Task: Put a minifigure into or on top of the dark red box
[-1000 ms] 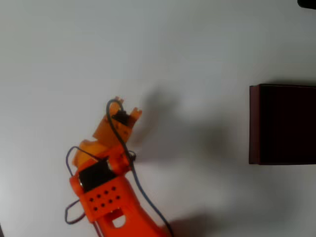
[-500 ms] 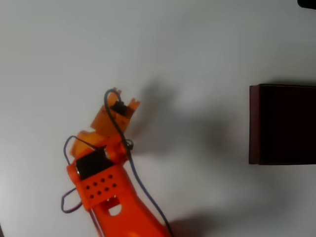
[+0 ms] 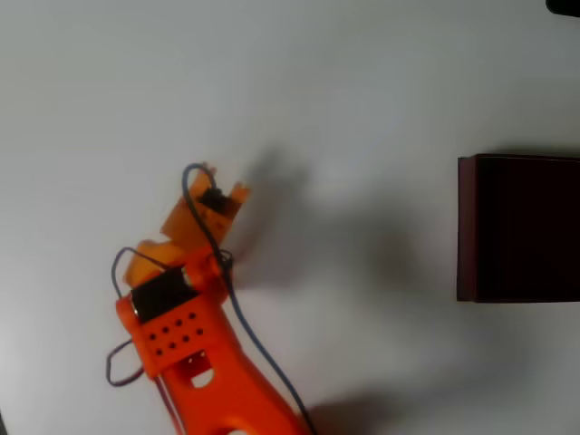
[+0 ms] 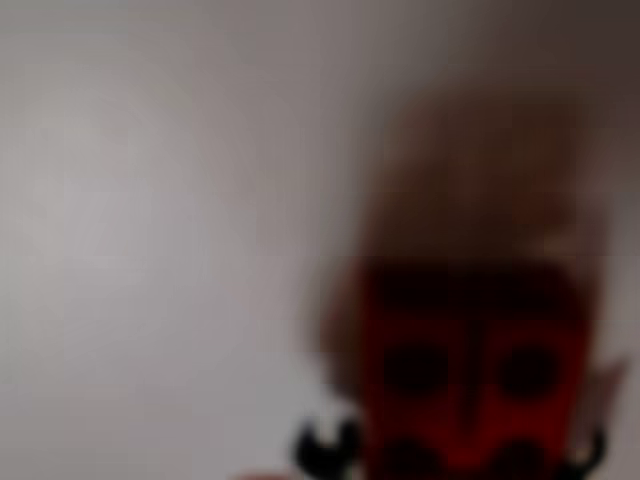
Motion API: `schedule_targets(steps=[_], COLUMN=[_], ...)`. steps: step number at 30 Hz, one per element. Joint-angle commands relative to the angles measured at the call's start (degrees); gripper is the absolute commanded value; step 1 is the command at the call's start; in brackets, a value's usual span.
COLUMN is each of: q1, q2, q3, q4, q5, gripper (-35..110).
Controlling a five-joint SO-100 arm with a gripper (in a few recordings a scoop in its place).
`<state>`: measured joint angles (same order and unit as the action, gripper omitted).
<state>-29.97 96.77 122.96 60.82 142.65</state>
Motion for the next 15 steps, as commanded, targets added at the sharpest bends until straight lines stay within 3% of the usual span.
schedule_targets(steps=[1,15], q1=[-0.35,-0.18], q2=[-0.18,-1.49], q3=[-1.23,-0.97], q4=[-1.14,-1.85], q5=[0.79,0.62], gripper=[23,23])
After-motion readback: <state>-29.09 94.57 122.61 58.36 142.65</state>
